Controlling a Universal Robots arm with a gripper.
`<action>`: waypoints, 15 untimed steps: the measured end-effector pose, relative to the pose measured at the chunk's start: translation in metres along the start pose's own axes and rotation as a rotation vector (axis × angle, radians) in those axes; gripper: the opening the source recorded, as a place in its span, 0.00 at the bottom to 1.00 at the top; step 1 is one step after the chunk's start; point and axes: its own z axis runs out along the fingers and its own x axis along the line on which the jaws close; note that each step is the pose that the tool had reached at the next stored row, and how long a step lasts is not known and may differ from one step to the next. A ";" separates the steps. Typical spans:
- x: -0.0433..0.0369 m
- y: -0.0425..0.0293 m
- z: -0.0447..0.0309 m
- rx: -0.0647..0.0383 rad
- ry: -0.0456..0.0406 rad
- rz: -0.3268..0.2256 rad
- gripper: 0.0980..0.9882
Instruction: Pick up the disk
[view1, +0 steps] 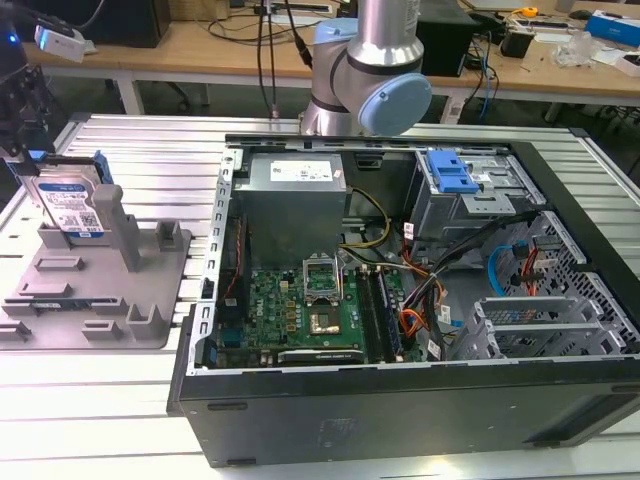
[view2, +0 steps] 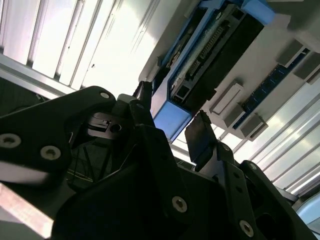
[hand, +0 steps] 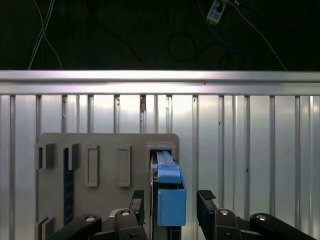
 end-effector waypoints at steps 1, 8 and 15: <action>0.0001 0.0003 0.0014 0.000 0.0000 0.000 0.50; 0.0015 0.0001 0.0091 0.000 0.0000 0.000 0.50; 0.0025 0.0007 0.0156 0.000 0.0000 0.000 0.50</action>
